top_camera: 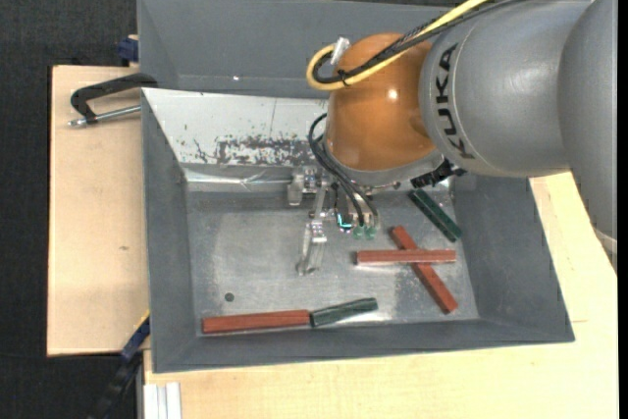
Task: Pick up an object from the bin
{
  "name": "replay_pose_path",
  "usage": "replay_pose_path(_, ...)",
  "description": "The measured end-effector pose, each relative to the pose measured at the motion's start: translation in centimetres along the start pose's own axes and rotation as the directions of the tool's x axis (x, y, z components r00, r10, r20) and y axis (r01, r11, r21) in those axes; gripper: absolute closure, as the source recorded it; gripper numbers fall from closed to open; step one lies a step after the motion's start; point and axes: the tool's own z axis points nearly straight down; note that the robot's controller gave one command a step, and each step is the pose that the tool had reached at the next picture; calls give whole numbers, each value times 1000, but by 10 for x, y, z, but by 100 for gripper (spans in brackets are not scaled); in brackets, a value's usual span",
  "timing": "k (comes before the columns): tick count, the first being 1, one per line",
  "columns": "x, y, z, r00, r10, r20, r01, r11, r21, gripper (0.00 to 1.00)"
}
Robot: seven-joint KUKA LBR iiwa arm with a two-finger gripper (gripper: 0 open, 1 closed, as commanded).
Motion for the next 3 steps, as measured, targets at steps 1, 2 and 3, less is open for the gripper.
replay_pose_path(1, 5, -13, 8, 996, -86, 5, 86, 996, -2, 0)
replay_pose_path(2, 14, -47, 18, 979, -204, -1, 204, 979, 1, 0)
replay_pose_path(3, -3, -65, 36, 968, -251, 4, 251, 968, 1, 0)
